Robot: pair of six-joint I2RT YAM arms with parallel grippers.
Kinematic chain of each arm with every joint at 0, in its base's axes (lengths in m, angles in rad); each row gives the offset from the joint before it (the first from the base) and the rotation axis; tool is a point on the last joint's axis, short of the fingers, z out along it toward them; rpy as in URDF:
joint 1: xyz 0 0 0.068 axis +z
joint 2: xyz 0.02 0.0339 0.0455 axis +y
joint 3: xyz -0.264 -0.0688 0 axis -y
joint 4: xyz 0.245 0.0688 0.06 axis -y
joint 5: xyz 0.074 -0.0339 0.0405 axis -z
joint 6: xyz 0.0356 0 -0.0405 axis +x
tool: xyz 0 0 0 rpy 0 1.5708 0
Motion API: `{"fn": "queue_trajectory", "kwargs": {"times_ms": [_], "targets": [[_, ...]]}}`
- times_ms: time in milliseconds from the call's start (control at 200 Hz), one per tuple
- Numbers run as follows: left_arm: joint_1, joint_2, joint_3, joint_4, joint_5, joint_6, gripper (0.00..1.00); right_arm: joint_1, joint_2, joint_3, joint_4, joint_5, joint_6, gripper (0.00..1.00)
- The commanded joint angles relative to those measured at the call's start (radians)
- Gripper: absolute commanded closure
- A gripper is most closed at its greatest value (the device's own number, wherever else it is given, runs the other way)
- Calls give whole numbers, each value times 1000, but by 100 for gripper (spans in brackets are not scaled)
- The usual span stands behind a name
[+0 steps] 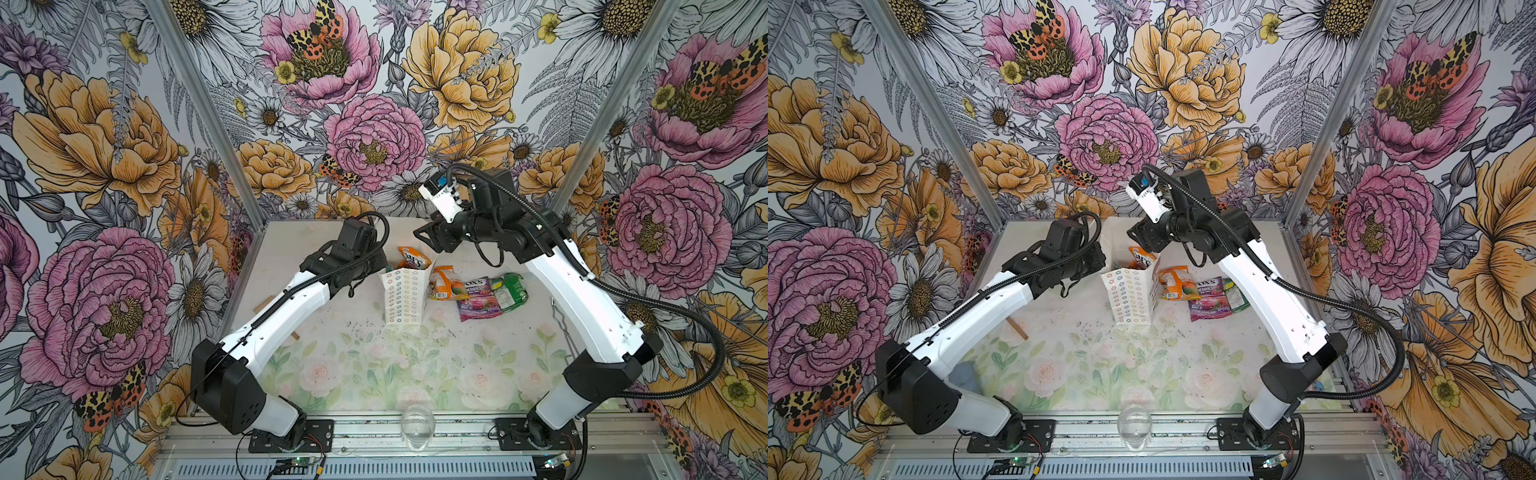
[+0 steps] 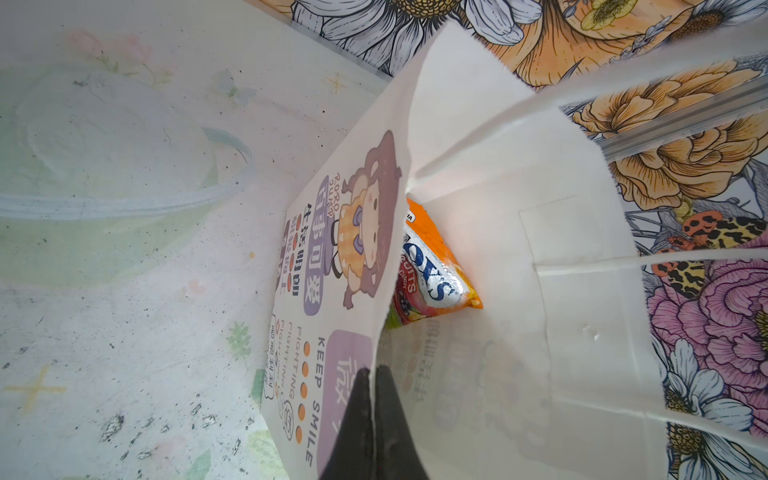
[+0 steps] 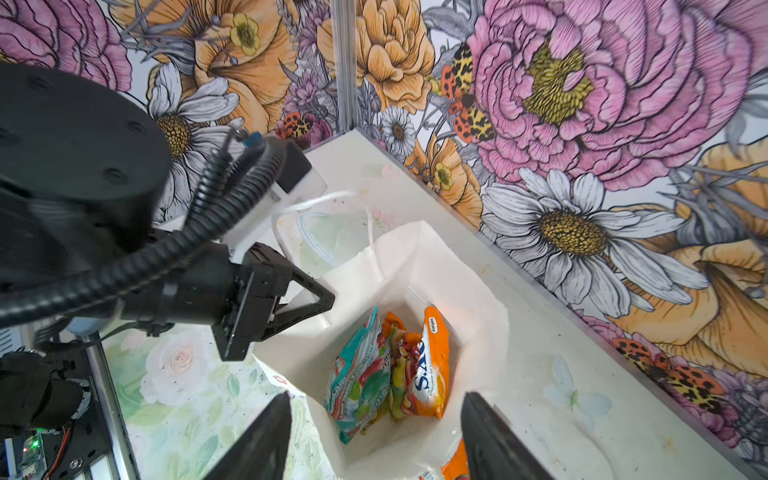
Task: Place the snacks into the paper bag
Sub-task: 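Raise the right gripper and move it back over the snack pile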
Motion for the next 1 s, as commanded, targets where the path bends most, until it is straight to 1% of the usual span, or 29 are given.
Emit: {"fn": "queue_trajectory", "kwargs": {"times_ms": [0,200,300,520,681,776,851,996], "targets": [[-1,-14,29,-7,15,21,100,4,-64,-10,8,50,51,27],[-3,-11,30,-6,16,21,100,-20,-163,-71,8,173,133,14],[-3,-10,32,-7,19,22,100,-49,-211,-115,8,199,194,10],[-3,-12,27,-6,17,25,100,-162,-286,-246,8,181,318,8],[-3,-20,21,-7,14,25,100,-282,-319,-356,11,162,410,8],[-2,-21,19,-7,11,27,100,-364,-325,-417,10,123,463,7],[-1,-20,20,-6,15,27,100,-412,-319,-459,10,91,477,6],[1,-18,17,-7,16,27,100,-484,-290,-527,8,75,484,5]]}}
